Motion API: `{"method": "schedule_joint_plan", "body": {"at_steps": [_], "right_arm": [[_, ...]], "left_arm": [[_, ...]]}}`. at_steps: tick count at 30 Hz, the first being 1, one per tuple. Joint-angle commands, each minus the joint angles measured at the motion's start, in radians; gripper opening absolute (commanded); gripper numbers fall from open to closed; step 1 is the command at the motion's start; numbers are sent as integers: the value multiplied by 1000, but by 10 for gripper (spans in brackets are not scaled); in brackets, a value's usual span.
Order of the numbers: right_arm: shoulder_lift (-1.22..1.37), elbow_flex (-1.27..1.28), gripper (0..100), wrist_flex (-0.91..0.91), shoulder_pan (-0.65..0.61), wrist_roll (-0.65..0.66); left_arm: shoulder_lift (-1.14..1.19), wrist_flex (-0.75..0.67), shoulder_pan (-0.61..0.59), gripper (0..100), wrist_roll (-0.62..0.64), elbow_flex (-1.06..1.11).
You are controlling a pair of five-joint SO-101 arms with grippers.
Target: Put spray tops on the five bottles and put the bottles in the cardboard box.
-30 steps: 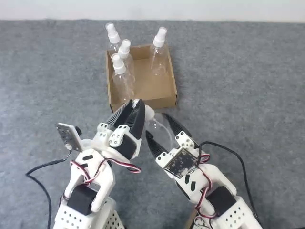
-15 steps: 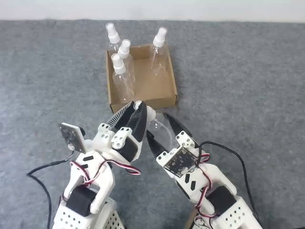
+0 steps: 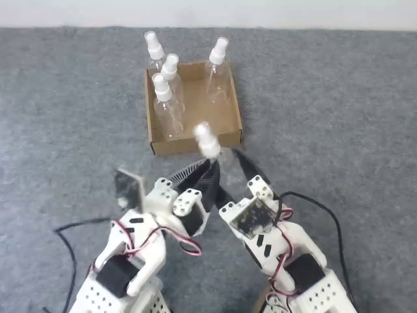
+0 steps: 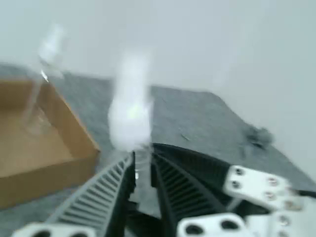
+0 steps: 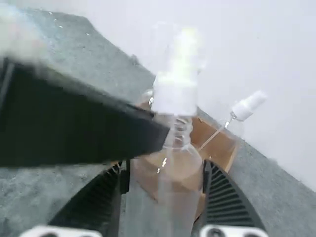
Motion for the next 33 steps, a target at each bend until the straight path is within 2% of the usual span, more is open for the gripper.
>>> {"method": "schedule_joint_plan", "body": {"at_steps": [1,10,21,24,33], "right_arm": [[-19,23,110,-1,5,11],[-15,23,110,-1,5,11],[-10,23,110,-1,7,11],[-10,23,110,-1,7,11],[-19,23,110,7,5,5]], "left_arm": [[-20,2,-44,122,-9,-27],[-20,11,-51,133,-8,-45],[-20,212,-60,133,-8,-213],[-20,233,-103,133,-8,-252],[-20,206,-364,133,-8,-298]]}}
